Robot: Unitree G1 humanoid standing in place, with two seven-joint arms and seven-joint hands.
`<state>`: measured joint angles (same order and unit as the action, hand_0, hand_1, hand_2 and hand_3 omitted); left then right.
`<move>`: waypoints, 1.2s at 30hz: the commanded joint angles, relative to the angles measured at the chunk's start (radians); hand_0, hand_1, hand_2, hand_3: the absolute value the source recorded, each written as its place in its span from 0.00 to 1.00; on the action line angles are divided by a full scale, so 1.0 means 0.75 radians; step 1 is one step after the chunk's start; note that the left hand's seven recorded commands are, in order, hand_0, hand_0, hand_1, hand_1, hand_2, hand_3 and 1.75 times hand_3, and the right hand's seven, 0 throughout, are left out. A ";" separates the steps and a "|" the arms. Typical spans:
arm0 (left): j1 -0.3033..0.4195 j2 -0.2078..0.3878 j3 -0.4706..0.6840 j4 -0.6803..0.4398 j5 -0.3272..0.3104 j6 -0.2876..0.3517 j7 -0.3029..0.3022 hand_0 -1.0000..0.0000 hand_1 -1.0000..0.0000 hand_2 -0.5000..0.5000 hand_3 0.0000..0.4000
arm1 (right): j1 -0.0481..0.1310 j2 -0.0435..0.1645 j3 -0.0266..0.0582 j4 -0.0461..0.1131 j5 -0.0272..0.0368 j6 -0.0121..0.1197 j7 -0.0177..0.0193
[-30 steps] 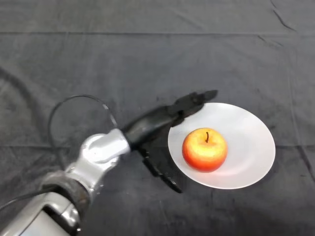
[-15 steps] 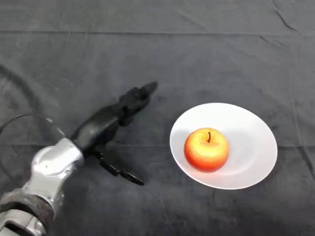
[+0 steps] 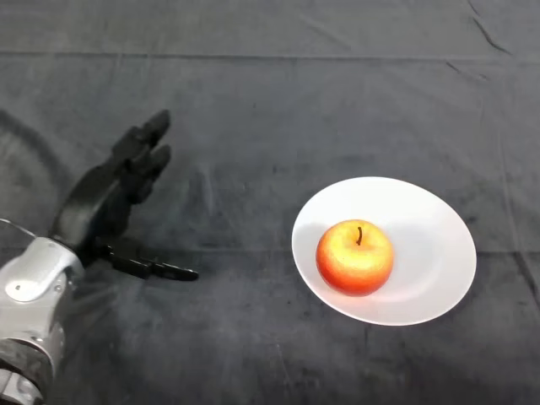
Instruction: Move the apple to the plate
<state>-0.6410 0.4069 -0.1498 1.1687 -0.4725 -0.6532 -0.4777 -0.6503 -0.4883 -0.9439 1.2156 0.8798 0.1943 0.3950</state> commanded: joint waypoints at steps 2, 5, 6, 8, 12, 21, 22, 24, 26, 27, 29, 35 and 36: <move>0.051 0.080 0.063 0.042 -0.047 0.031 0.005 1.00 1.00 0.50 0.00 | -0.015 -0.033 0.000 0.000 0.0082 -0.013 0.0006; 0.054 0.105 0.104 0.044 -0.059 0.056 0.006 1.00 1.00 0.50 0.00 | -0.015 -0.033 0.000 0.000 0.0082 -0.013 0.0005; 0.054 0.115 0.119 0.045 -0.064 0.066 0.007 1.00 1.00 0.50 0.00 | -0.015 -0.033 0.000 0.000 0.0082 -0.013 0.0005; 0.054 0.133 0.147 0.046 -0.072 0.082 0.009 1.00 1.00 0.50 0.00 | -0.015 -0.033 0.000 0.000 0.0082 -0.013 0.0005; 0.058 0.164 0.201 0.049 -0.087 0.106 0.024 1.00 1.00 0.50 0.00 | -0.015 -0.033 0.000 0.000 0.0081 -0.013 0.0004; 0.068 0.198 0.317 0.056 -0.120 0.146 0.073 1.00 1.00 0.50 0.00 | -0.015 -0.033 0.000 -0.001 0.0081 -0.013 0.0002; 0.070 0.202 0.332 0.058 -0.126 0.153 0.077 1.00 1.00 0.50 0.00 | -0.015 -0.033 0.000 -0.001 0.0081 -0.013 0.0002; 0.072 0.209 0.362 0.061 -0.140 0.166 0.088 1.00 1.00 0.50 0.00 | -0.015 -0.033 0.000 -0.001 0.0081 -0.013 0.0002; 0.073 0.215 0.390 0.064 -0.152 0.178 0.099 1.00 1.00 0.50 0.00 | -0.015 -0.033 0.000 -0.001 0.0081 -0.013 0.0002; 0.074 0.218 0.403 0.065 -0.157 0.184 0.105 1.00 1.00 0.50 0.00 | -0.015 -0.033 0.000 -0.001 0.0081 -0.013 0.0002; 0.075 0.225 0.432 0.067 -0.169 0.196 0.116 1.00 1.00 0.50 0.00 | -0.015 -0.033 0.000 -0.001 0.0081 -0.013 0.0002; 0.086 0.254 0.515 0.073 -0.202 0.226 0.147 1.00 1.00 0.50 0.00 | -0.015 -0.033 0.000 0.000 0.0082 -0.013 0.0002; 0.088 0.258 0.527 0.074 -0.206 0.230 0.152 1.00 1.00 0.50 0.00 | -0.015 -0.033 0.000 0.000 0.0082 -0.013 0.0002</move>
<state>-0.6037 0.5324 0.2311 1.1869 -0.6106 -0.4929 -0.3667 -0.6503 -0.4882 -0.9439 1.2156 0.8798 0.1944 0.3950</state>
